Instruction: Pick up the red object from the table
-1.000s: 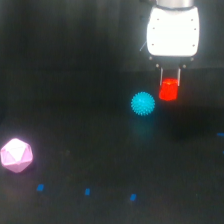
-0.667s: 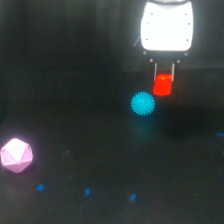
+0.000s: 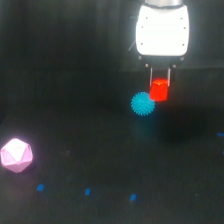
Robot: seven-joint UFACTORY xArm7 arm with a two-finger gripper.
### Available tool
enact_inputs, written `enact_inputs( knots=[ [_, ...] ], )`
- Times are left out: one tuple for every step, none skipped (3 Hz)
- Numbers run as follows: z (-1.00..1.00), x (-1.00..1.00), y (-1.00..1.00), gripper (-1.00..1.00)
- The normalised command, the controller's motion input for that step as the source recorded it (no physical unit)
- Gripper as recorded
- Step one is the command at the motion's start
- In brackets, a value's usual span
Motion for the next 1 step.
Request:
enact_inputs(
  knots=[
    [0.34,-0.09,-0.58,-1.00]
  ],
)
